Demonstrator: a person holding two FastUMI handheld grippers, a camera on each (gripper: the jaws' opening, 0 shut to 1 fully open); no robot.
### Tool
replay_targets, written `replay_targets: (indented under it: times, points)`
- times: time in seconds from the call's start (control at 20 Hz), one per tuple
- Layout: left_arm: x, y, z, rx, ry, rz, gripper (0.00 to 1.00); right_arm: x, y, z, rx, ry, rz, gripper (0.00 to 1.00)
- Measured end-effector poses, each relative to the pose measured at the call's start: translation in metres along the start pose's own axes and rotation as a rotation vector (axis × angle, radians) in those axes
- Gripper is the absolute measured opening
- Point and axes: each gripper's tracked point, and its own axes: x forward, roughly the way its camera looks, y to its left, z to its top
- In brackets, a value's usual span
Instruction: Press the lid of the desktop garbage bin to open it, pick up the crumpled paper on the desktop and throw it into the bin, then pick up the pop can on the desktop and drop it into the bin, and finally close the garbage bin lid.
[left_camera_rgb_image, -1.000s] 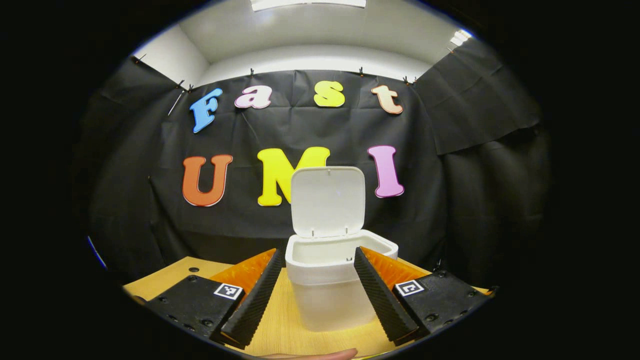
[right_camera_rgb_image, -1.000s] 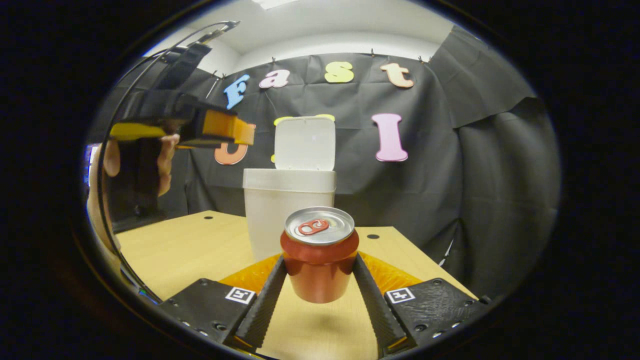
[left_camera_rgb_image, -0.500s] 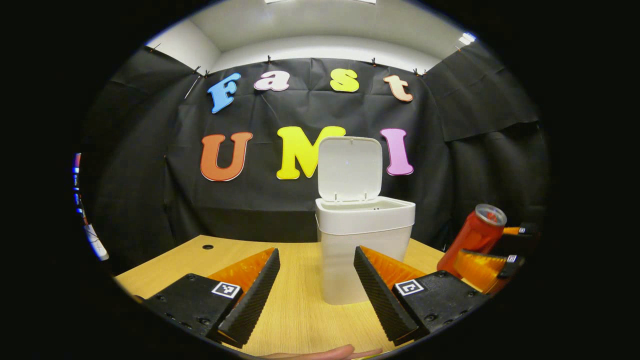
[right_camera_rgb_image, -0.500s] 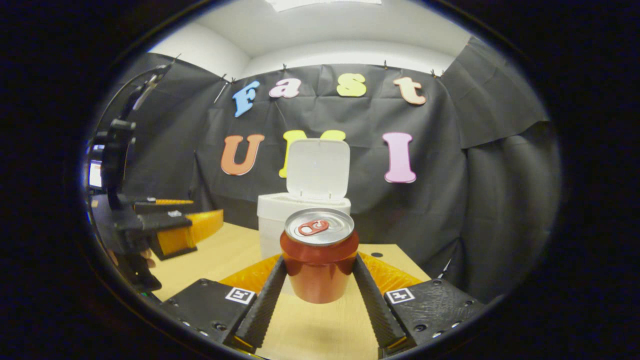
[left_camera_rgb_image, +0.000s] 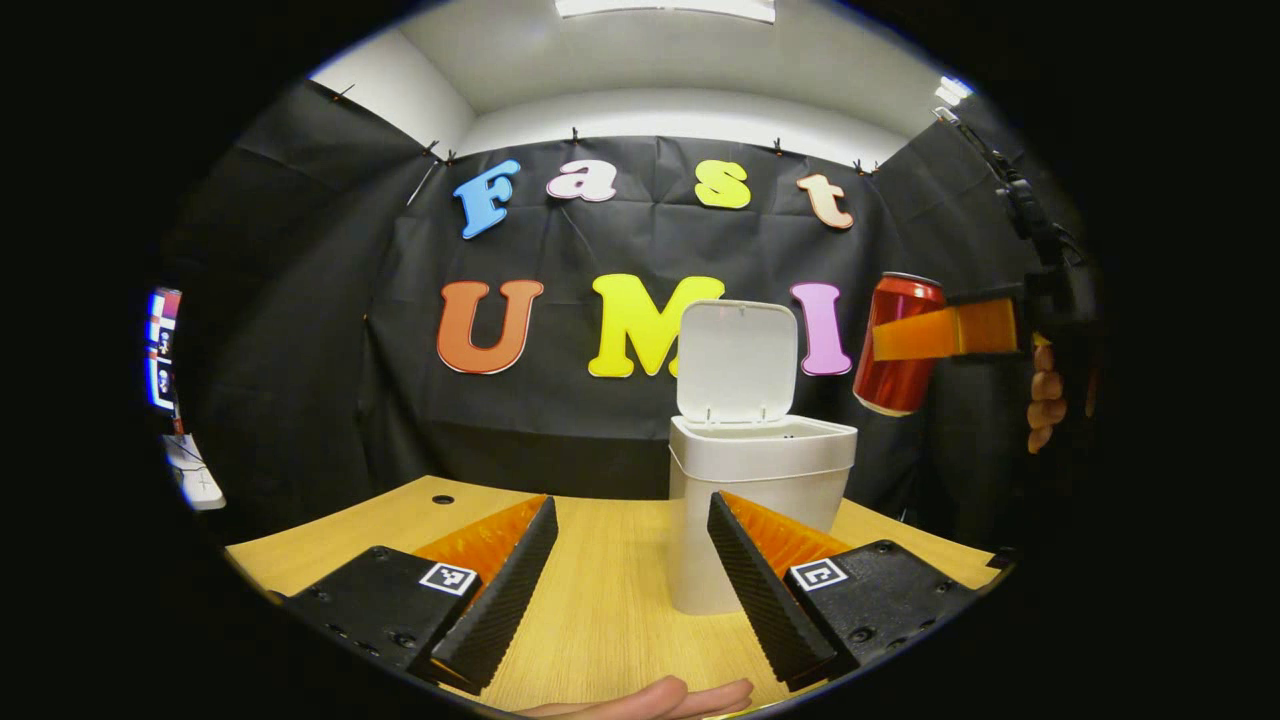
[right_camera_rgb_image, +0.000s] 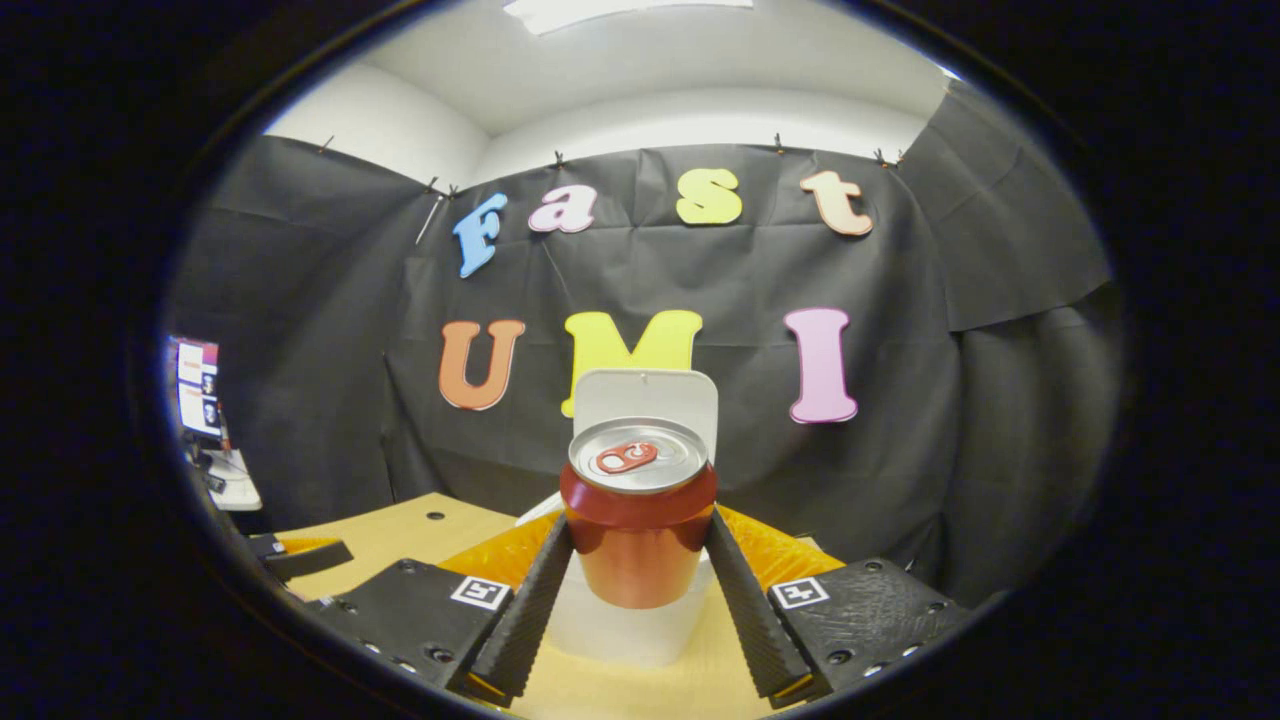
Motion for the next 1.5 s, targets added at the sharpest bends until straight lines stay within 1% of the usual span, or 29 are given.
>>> replay_targets:
  times: [0.1,0.2,0.3,0.35,0.45,0.55,0.65,0.75,0.85,0.95,1.15,1.25,1.35,1.5]
  points:
    - [0.000,0.005,-0.002,-0.005,0.003,-0.004,0.98,0.033,0.005,0.003,0.007,0.031,-0.016,0.79]
    - [0.000,0.021,0.000,-0.005,0.003,0.026,0.97,0.069,0.013,-0.001,-0.002,0.071,-0.036,0.80]
    - [0.001,0.030,0.003,-0.012,-0.002,0.035,0.97,0.101,0.022,-0.013,-0.016,0.121,-0.042,0.80]
    - [0.001,0.034,0.004,-0.016,-0.006,0.038,0.97,0.115,0.029,-0.021,-0.028,0.141,-0.032,0.80]
    - [0.003,0.048,0.003,-0.033,-0.002,0.056,0.97,0.136,0.034,-0.033,-0.039,0.177,-0.032,0.80]
    - [0.005,0.057,0.002,-0.077,0.006,0.059,0.97,0.149,0.034,-0.048,-0.025,0.226,-0.044,0.80]
    - [0.006,0.060,0.001,-0.116,0.006,0.045,0.97,0.158,0.028,-0.055,-0.034,0.248,-0.078,0.80]
    - [0.009,0.063,-0.002,-0.120,0.018,0.041,0.98,0.164,0.024,-0.063,-0.021,0.269,-0.095,0.80]
    - [0.010,0.066,-0.004,-0.121,0.026,0.038,0.98,0.167,0.026,-0.065,-0.007,0.281,-0.094,0.80]
    - [0.010,0.070,-0.004,-0.123,0.030,0.036,0.98,0.167,0.026,-0.063,-0.023,0.279,-0.106,0.80]
    - [0.008,0.070,-0.006,-0.095,0.042,0.024,0.98,0.165,0.032,-0.065,-0.049,0.278,-0.103,0.80]
    - [0.008,0.069,-0.003,-0.104,0.032,0.012,0.98,0.163,0.029,-0.064,-0.067,0.276,-0.133,0.79]
    - [0.007,0.069,-0.002,-0.120,0.036,-0.003,0.98,0.163,0.032,-0.062,-0.052,0.269,-0.132,0.80]
    - [0.007,0.076,-0.002,-0.118,0.037,0.010,0.97,0.162,0.031,-0.054,-0.054,0.252,-0.143,0.81]
